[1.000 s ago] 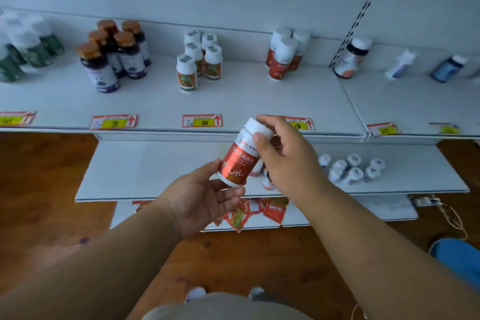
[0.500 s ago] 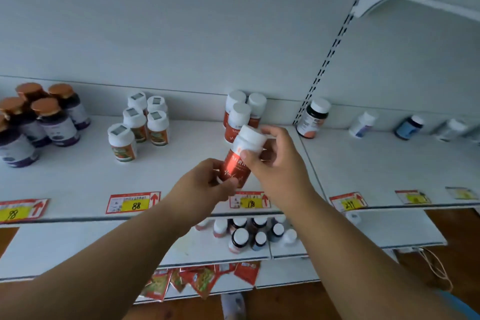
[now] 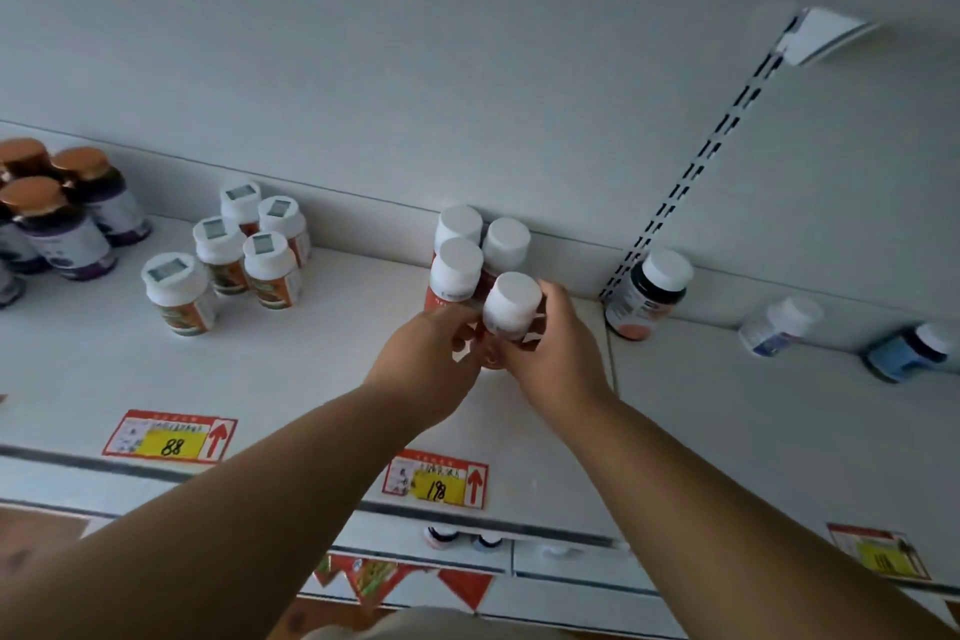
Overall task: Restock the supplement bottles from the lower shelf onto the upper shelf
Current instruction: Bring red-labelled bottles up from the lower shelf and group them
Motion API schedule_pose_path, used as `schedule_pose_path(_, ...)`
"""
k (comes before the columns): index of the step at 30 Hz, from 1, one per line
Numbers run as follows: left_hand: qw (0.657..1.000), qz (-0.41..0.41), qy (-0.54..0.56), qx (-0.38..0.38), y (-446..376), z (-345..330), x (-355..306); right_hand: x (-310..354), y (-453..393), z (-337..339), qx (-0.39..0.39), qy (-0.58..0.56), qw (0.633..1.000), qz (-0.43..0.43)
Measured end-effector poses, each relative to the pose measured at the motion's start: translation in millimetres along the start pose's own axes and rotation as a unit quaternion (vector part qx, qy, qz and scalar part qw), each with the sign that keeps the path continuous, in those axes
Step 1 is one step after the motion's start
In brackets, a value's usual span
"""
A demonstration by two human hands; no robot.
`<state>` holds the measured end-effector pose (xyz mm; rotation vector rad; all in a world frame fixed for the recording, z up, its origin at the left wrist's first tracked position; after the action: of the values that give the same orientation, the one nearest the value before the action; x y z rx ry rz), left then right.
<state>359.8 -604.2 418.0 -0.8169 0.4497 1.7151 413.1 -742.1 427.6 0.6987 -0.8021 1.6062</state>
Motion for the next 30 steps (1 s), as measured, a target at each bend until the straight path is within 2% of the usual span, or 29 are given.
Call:
schedule_pose_path(4,1.0,0.018,0.007,-0.007,0.0,3.7,3.4,-0.3,-14.1,-11.3,-0.009,-0.004,1.0,0.016)
schedule_pose_path(11,1.0,-0.003,-0.017,0.012,9.6,15.6,0.9,-8.6,-15.1,-23.0,-0.055,0.046,0.997,0.006)
schedule_pose_path(16,0.999,-0.029,-0.019,0.009,32.8,36.5,14.3,2.2,43.9,-17.7,-0.085,0.054,0.995,-0.014)
schedule_pose_path(25,0.993,-0.112,0.009,0.036,116.2,98.3,58.2,78.1,175.4,-52.0,-0.098,0.036,0.995,-0.007)
schedule_pose_path(30,0.995,-0.088,0.024,0.034,173.5,119.7,94.8,86.0,238.4,-81.9,-0.068,0.03,0.997,-0.012)
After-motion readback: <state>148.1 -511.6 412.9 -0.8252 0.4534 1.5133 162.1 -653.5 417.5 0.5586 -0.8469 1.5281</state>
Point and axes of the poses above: each hand's wrist, its own y-axis away from the middle knuckle, its own z-axis out of the back of the hand, x = y × z, the point moved 7 cm from there along -y, towards the middle knuckle, and after that the axes turned 9 degrees about -x, right-handed, at the moved point
